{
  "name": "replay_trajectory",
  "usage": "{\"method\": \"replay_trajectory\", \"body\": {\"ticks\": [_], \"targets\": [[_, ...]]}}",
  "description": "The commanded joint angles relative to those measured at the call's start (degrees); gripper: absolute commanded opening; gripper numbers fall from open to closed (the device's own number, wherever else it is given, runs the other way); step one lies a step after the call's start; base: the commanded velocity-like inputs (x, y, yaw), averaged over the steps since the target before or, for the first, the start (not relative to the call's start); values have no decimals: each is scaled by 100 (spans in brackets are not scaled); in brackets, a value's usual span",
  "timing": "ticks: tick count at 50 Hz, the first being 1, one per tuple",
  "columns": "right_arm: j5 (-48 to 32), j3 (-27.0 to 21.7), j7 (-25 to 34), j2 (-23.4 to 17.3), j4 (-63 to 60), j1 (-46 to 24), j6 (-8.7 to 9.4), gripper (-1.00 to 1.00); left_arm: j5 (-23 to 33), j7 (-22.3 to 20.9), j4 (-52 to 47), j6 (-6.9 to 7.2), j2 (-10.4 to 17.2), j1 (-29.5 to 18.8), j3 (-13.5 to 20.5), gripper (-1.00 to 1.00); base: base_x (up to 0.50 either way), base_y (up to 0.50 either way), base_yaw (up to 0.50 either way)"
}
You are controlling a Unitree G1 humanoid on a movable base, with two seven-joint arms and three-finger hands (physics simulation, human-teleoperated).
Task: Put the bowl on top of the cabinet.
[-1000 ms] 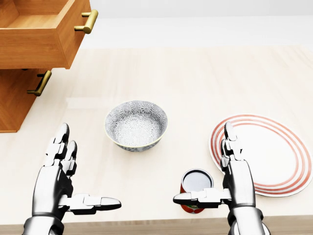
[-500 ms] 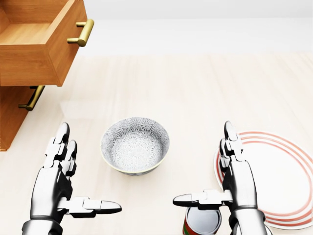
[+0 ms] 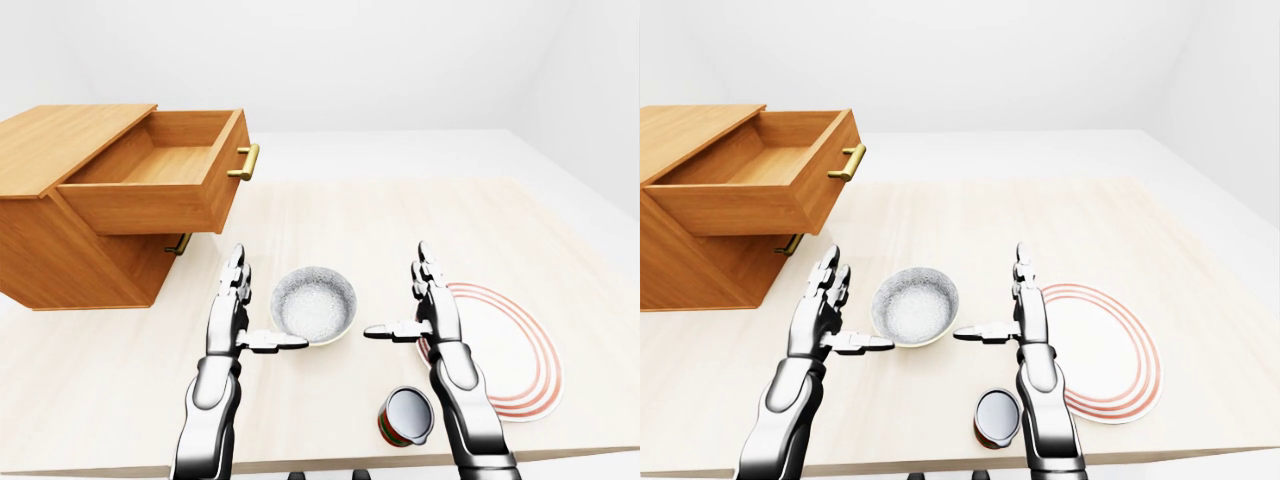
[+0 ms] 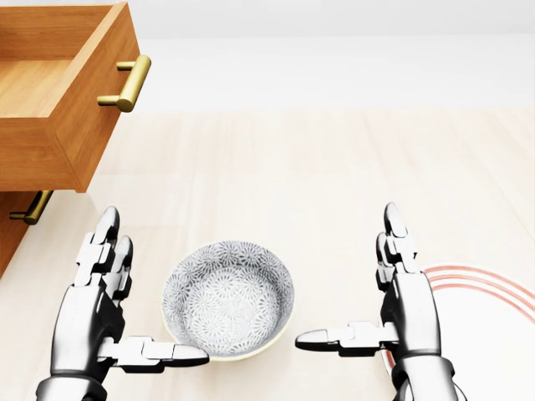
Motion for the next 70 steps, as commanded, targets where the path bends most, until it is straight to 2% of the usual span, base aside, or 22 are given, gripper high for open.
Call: {"method": "replay_trajectory", "body": {"ticks": [1,11,14,16,17,18,20,21,22,24,30,39,43,50,51,52,59,70], "targets": [[-22,-45,-126,9,-13,12,10,100,175,91,-111,0,1,98,-59,100,50,0,0],[-52,-28,-187,6,88,-33,-62,100,338,-35,-393,0,54,275,-53,100,5,0,0],[-45,-37,-190,4,116,-46,-72,100,631,23,-595,-32,57,417,-103,100,0,0,0],[-32,-53,-201,3,109,-49,-55,100,806,101,-677,-252,47,517,-119,100,0,0,0],[-31,-53,-202,3,108,-49,-54,100,816,97,-679,-260,42,519,-116,100,0,0,0],[-42,-40,-200,3,90,-42,-49,100,935,160,-718,-391,33,579,-147,100,0,0,0],[-50,-32,-206,6,115,-43,-65,100,1300,312,-671,-788,48,710,-260,100,0,0,0],[-57,-25,-206,6,101,-39,-59,100,1400,377,-654,-865,39,730,-273,100,0,0,0],[-63,-22,-214,9,98,-37,-52,100,1558,474,-643,-1000,42,770,-312,100,0,0,0],[-66,-17,-210,7,95,-31,-65,100,1919,686,-578,-1000,50,831,-406,100,0,0,0],[-53,-42,-207,0,137,-48,-82,100,2473,999,-399,-1000,88,937,-572,100,0,0,0],[-78,-16,-217,8,142,-57,-71,100,3569,1852,-159,-1000,157,1118,-743,100,0,0,0],[-72,-23,-221,7,162,-56,-85,100,3825,2064,-29,-1000,168,1121,-792,100,0,0,0],[-85,-2,-216,11,173,-52,-102,100,4714,2969,243,-1000,207,1040,-809,100,0,0,0],[-100,11,-221,15,157,-39,-104,100,5131,3382,297,-1000,210,1018,-802,100,0,0,0],[-98,14,-216,15,157,-36,-109,100,5369,3382,342,-1000,237,1003,-815,100,0,0,0],[-137,58,-206,24,179,-27,-129,100,5674,3382,731,-1000,271,832,-928,100,0,0,0],[-164,87,-196,29,237,-43,-146,100,5797,3382,736,-1000,263,742,-1011,100,0,0,0]]}}
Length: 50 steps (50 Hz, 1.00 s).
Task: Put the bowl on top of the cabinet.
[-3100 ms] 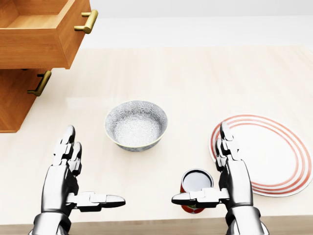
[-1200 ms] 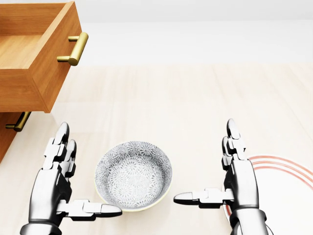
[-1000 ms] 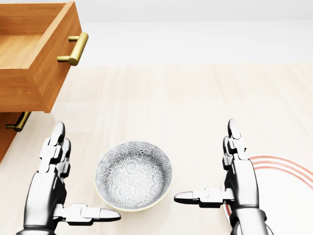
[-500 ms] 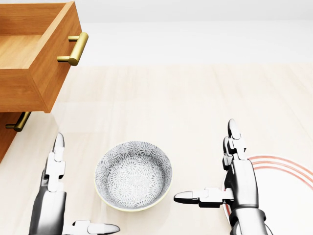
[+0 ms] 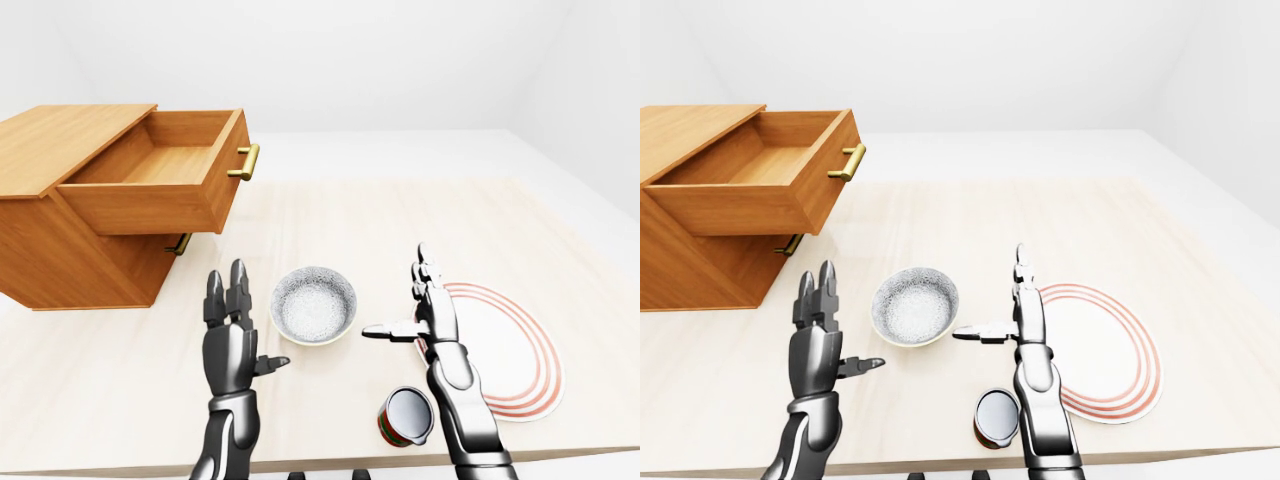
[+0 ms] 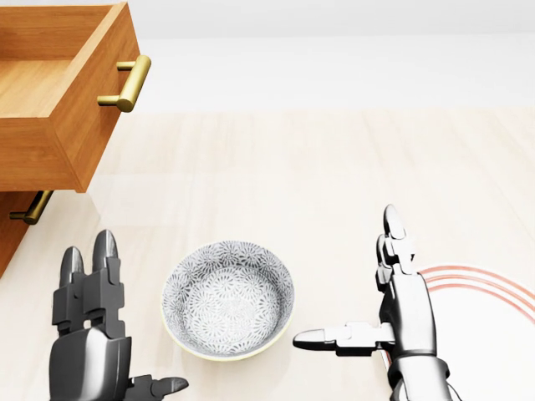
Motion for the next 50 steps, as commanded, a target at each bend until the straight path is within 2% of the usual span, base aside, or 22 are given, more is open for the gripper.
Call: {"method": "replay_trajectory", "body": {"ticks": [1,8,16,25,31,37,45,50], "targets": [[-31,30,7,5,26,5,-20,100,440,0,168,0,3,-94,-137,100,0,0,0],[-39,49,14,11,-59,45,3,100,543,0,382,0,-35,-254,-286,100,0,0,0],[-49,62,25,10,-131,84,9,100,378,0,678,0,-100,-515,-324,100,0,0,0],[-79,85,26,15,-130,87,10,100,596,0,1300,0,-139,-759,-401,100,0,0,0],[-77,86,29,15,-133,93,-2,100,661,0,1386,0,-147,-752,-451,100,0,0,0],[-61,71,35,12,-161,107,9,100,907,0,1390,0,-127,-584,-657,100,0,0,0],[-71,74,31,11,-300,150,72,100,1222,0,1658,0,-128,-648,-849,100,0,0,0],[-77,75,28,11,-265,147,35,100,1343,0,1830,0,-167,-767,-913,100,0,0,0]]}}
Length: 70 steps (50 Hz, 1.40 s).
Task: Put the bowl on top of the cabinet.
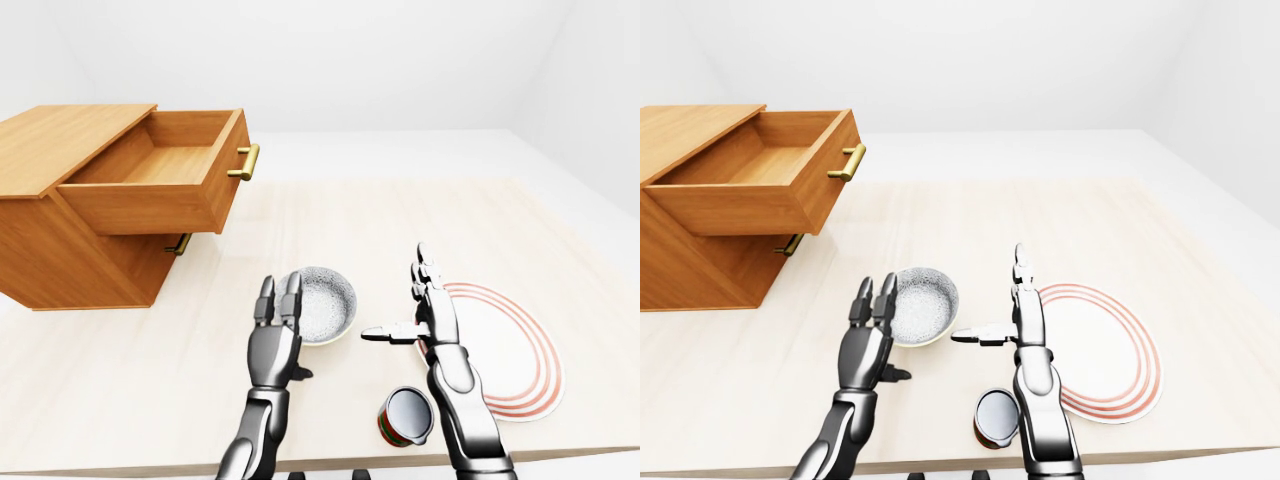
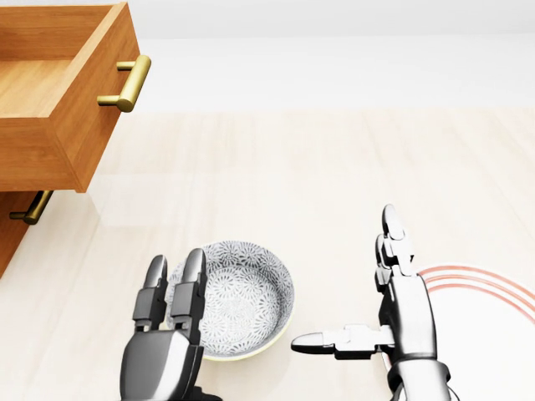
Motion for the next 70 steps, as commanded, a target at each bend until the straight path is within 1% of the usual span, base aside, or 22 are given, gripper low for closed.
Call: {"method": "replay_trajectory", "body": {"ticks": [1,9,10,11,12,15,22,24,30,37,44,45,47,48,51,55,56,60,61,63,66,70], "targets": [[-8,8,4,-1,-65,39,3,100,322,0,322,0,-36,-117,-209,100,0,0,0],[-29,28,12,2,-86,43,21,100,358,0,451,0,-63,-248,-236,100,0,0,0],[-28,27,13,2,-89,43,24,100,408,0,429,0,-54,-242,-247,59,0,0,0],[-24,24,16,1,-86,43,19,100,399,0,410,0,13,-232,-291,-95,0,0,0],[-16,13,20,-4,-60,37,-1,100,409,0,353,0,5,-183,-279,-99,0,0,0],[-17,15,20,0,-74,37,16,100,363,0,344,0,3,-178,-247,-100,0,0,0],[-29,24,10,4,21,6,-34,100,329,0,292,0,5,-144,-208,-100,0,0,0],[-31,30,11,6,1,7,-12,100,329,0,255,0,6,-126,-212,-100,0,0,0],[-32,30,11,4,38,3,-41,100,334,0,279,0,10,-148,-189,-100,0,0,0],[-36,45,15,8,-17,23,-16,100,299,0,124,0,2,-121,-156,-100,0,0,0],[-34,50,20,7,-88,59,4,100,-14,0,-553,0,-6,-74,-9,-100,0,0,0],[-30,47,22,6,-97,59,12,100,-184,0,-834,0,-13,-77,69,-100,0,0,0],[-31,49,22,6,-112,63,24,100,-247,0,-965,0,-15,-84,112,-100,0,0,0],[-36,58,23,9,-144,78,36,100,-481,0,-1376,0,-43,-94,207,-100,0,0,0],[-37,64,25,8,-170,95,34,100,-752,0,-1850,0,-86,-134,318,-100,0,0,0],[-38,64,25,7,-160,90,31,100,-954,-444,-2408,0,-148,-191,406,-100,0,0,0],[-40,67,27,7,-166,91,37,100,-972,-487,-2466,0,-149,-189,403,-100,0,0,0],[-40,67,31,7,-188,106,36,100,-937,-767,-2839,0,-167,-219,375,-99,0,0,0],[-43,78,33,11,-193,103,47,100,-908,-917,-3006,0,-190,-268,370,-99,0,0,0],[-49,93,29,16,-165,100,26,100,-820,-1062,-3143,0,-184,-349,381,-99,0,0,0],[-77,134,22,24,-168,108,25,100,-844,-1672,-3735,0,-257,-606,465,-100,0,0,0],[-87,149,17,24,-176,119,22,100,-949,-2271,-4244,0,-308,-925,618,-100,0,0,0]]}}
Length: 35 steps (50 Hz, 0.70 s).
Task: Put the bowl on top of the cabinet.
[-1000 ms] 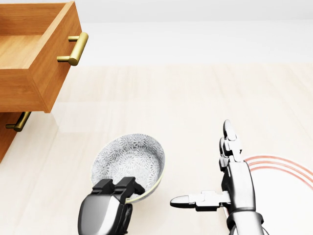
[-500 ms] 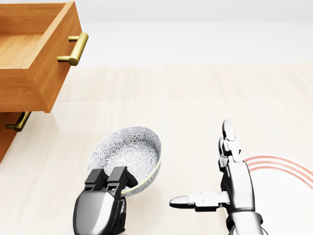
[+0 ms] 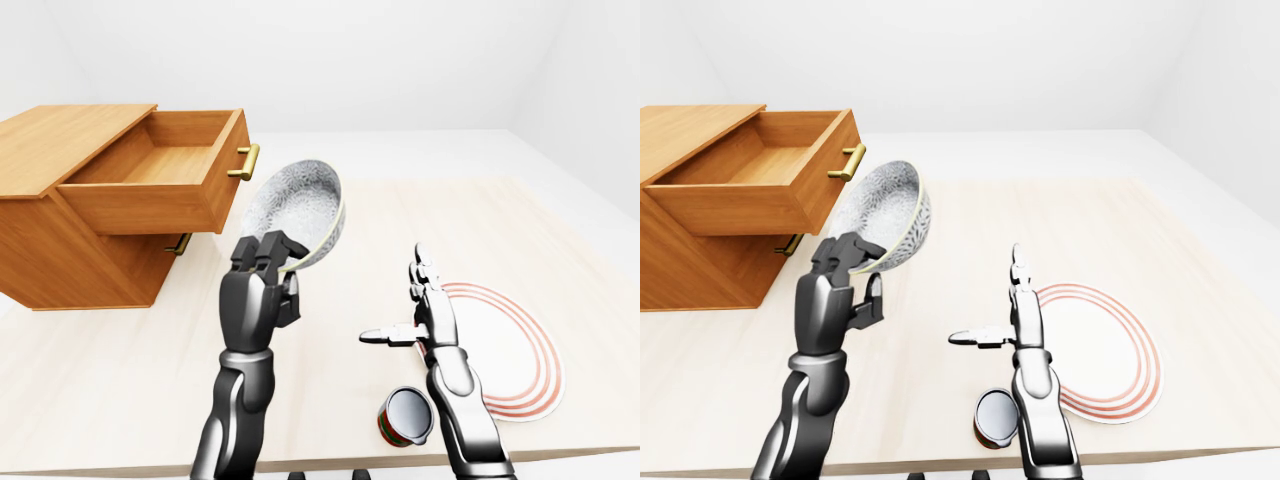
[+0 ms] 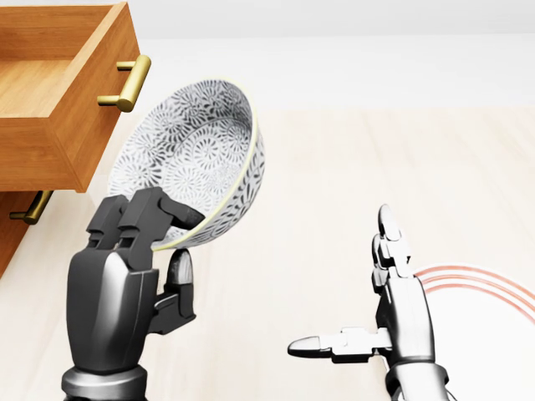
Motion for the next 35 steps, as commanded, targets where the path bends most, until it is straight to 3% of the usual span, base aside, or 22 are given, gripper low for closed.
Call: {"method": "replay_trajectory", "body": {"ticks": [1,9,13,15,17,18,25,29,32,35], "targets": [[-24,55,-3,10,-31,26,5,100,-120,-1145,-1501,0,-135,-586,267,-100,0,0,0],[-24,63,2,6,-105,61,22,100,-213,-1988,-2161,46,-143,-1195,549,-100,0,0,0],[-36,82,-2,10,-157,81,51,100,-235,-2351,-2424,348,-86,-1523,703,-100,0,0,0],[-47,97,-8,14,-146,79,47,100,-191,-2728,-2673,667,-66,-1850,794,-99,0,0,0],[-59,115,-12,15,-160,96,38,100,-202,-2937,-2780,897,-26,-2118,881,-100,0,0,0],[-50,118,-2,12,-254,130,80,100,-198,-3208,-2908,1000,50,-2481,1027,-100,0,0,0],[-47,121,-6,9,-291,142,86,100,-354,-3745,-3086,1000,532,-3464,1398,-99,0,0,0],[-46,115,-7,6,-290,138,90,100,-601,-3922,-3036,1000,1000,-3965,1743,-99,0,0,0],[-37,113,2,5,-311,150,91,100,-1010,-4032,-2894,1000,1576,-4584,2193,-99,0,0,0],[-58,136,-7,9,-309,165,70,100,-1371,-3998,-2819,1000,2121,-4896,2396,-99,0,0,0]]}}
